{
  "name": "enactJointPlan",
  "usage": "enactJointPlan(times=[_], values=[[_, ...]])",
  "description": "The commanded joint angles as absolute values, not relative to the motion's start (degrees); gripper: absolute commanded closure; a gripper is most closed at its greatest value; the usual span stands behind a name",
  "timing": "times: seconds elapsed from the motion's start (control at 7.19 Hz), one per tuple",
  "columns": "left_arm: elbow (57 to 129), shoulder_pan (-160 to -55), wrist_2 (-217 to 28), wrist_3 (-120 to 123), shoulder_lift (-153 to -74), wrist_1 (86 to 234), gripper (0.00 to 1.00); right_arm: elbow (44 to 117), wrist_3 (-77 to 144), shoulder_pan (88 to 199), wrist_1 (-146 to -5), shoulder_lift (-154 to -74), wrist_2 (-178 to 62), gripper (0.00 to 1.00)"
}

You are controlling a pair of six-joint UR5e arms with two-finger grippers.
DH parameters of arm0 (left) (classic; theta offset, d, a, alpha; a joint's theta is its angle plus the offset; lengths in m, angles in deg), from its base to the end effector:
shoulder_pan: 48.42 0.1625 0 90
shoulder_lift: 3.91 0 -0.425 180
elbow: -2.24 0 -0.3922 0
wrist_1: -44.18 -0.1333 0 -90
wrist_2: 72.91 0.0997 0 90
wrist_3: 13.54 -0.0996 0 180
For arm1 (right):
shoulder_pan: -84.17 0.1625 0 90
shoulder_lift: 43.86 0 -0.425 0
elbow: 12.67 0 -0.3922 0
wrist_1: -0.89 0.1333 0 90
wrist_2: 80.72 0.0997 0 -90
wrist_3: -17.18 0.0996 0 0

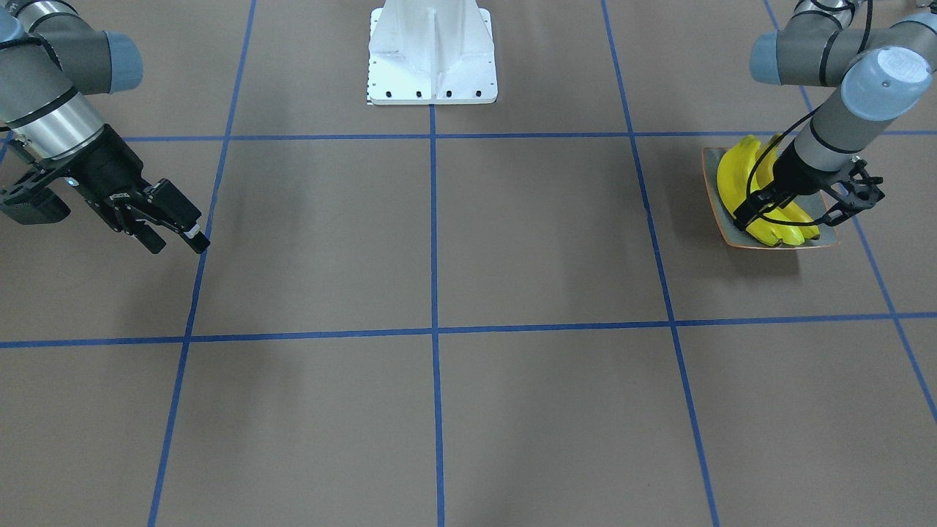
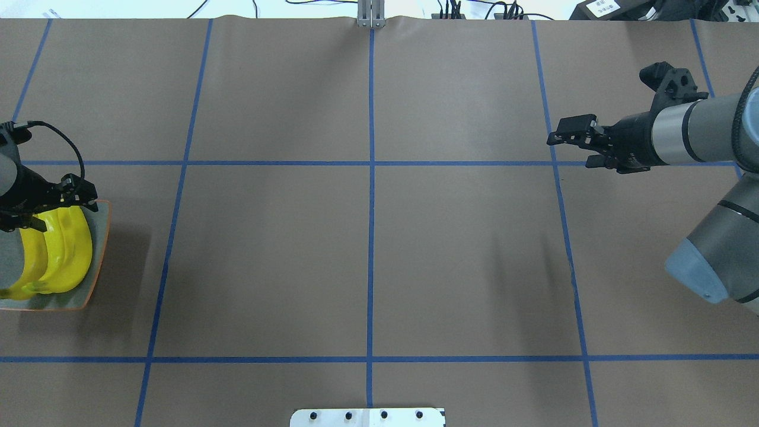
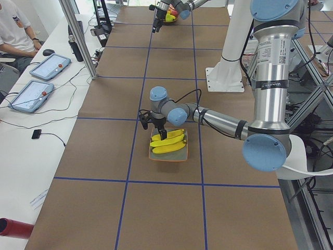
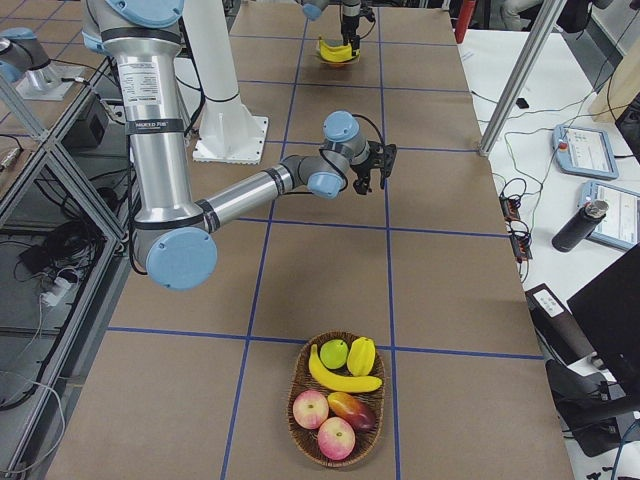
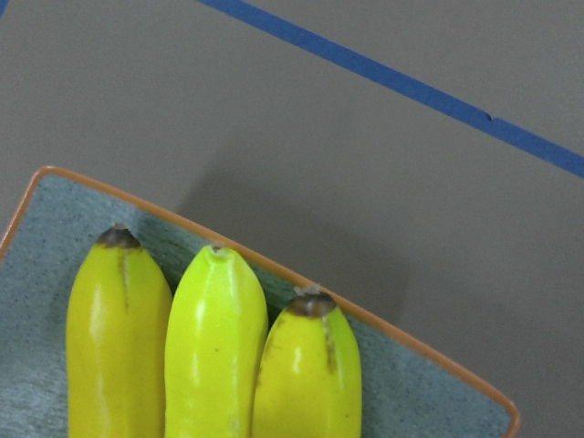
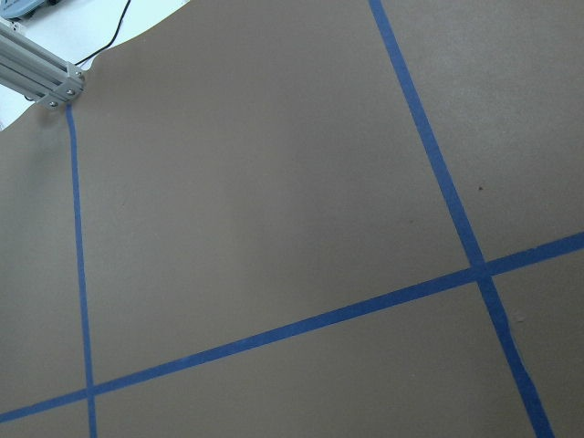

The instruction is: Transfer all bananas from basket to plate

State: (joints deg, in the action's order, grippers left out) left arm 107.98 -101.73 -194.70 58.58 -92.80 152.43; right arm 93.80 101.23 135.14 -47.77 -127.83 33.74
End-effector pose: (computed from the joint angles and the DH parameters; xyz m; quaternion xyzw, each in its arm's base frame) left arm 0.2345 -0.4500 0.5053 -0.0552 0.3742 -0.2068 0.9023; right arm -0.2637 -0.4715 0.3855 0.0882 -0.5400 0.2141 0.8092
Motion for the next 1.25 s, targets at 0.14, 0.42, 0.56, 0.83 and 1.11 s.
enactJointPlan(times=[0.14, 0.42, 0.56, 0.83, 1.11], values=[[113.5, -102.47, -195.34, 59.14, -97.73, 152.56, 0.0, 93.5, 89.78, 140.49, -47.28, -136.97, 33.8, 0.0], [113.42, -102.3, -195.7, 59.41, -100.49, 152.37, 0.0, 92.62, 77.6, 147.07, -47.37, -143.23, 34.94, 0.0], [113.24, -102.21, -195.7, 59.41, -100.93, 152.29, 0.0, 91.84, 73.47, 149.8, -47.37, -145.52, 35.03, 0.0], [112.98, -102.21, -195.78, 59.85, -101.55, 152.29, 0.0, 90.16, 73.69, 152.28, -47.45, -149.49, 34.94, 0.0], [112.98, -102.12, -195.78, 62.04, -102.25, 152.37, 0.0, 86.83, 72.82, 155.09, -47.54, -147.75, 36.34, 0.0]])
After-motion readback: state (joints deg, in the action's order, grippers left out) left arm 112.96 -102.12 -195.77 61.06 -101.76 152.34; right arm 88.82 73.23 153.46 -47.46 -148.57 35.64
